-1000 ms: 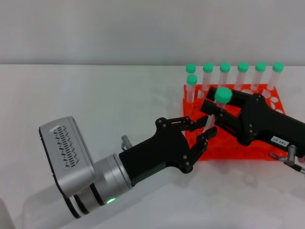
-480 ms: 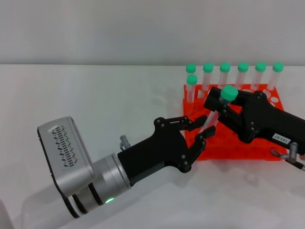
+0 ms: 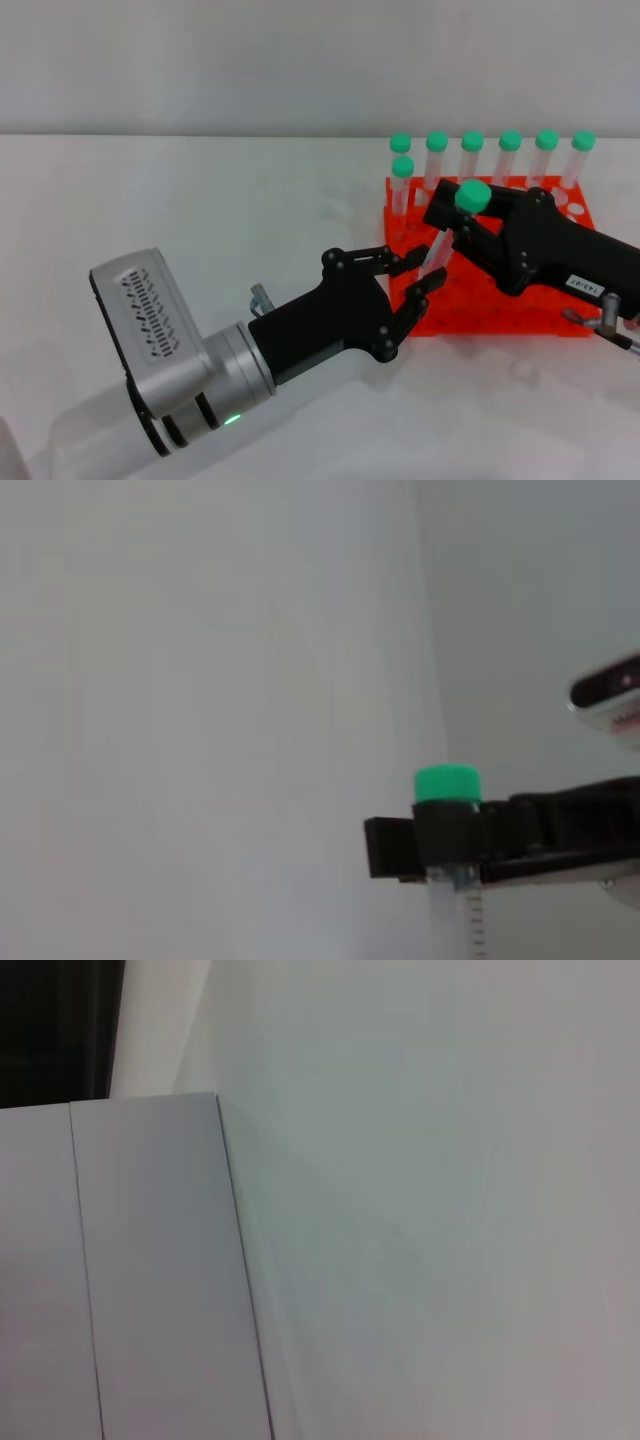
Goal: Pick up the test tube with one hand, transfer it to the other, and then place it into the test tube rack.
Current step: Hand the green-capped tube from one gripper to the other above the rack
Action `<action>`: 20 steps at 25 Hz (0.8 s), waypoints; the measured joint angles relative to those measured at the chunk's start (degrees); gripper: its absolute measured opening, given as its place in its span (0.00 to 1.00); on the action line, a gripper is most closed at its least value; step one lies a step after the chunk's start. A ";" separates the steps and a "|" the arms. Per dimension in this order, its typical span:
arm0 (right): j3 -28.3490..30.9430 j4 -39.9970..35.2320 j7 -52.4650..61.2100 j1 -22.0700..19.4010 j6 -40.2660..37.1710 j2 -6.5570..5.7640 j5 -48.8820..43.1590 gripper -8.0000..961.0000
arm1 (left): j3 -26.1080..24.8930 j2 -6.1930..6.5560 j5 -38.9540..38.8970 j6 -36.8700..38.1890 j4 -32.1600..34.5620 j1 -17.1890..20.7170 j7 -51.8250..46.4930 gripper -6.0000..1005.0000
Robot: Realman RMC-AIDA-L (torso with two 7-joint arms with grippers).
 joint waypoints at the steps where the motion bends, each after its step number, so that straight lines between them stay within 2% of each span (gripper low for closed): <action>1: -0.01 -0.01 0.01 0.10 0.04 0.02 0.01 0.22 | 0.04 -0.01 -0.01 -0.15 0.00 0.00 0.30 0.25; 9: -0.21 -0.68 -0.12 0.40 0.33 0.17 0.01 0.23 | 0.09 -0.04 0.01 -3.54 -0.03 -0.04 0.66 0.25; 12: -0.15 -1.40 -0.30 0.47 1.51 0.17 -0.02 0.23 | 0.07 -0.05 0.02 -4.89 -0.11 0.38 0.67 0.29; 15: -0.10 -3.00 -1.13 0.47 4.39 0.35 -0.03 0.23 | -0.23 -0.02 -0.91 -5.87 -0.34 1.97 0.71 0.33; 18: -0.07 -5.50 -2.56 0.47 9.25 0.69 0.20 0.24 | -0.24 0.16 -5.20 -6.95 -0.57 4.37 0.71 0.37; 19: -0.08 -6.33 -3.03 0.52 11.10 0.87 0.34 0.24 | -0.24 0.16 -5.20 -6.95 -0.57 4.37 0.71 0.41; 20: -0.08 -6.98 -3.62 0.67 13.35 1.08 0.69 0.24 | -0.34 0.27 -8.53 -7.12 -0.72 6.47 1.17 0.45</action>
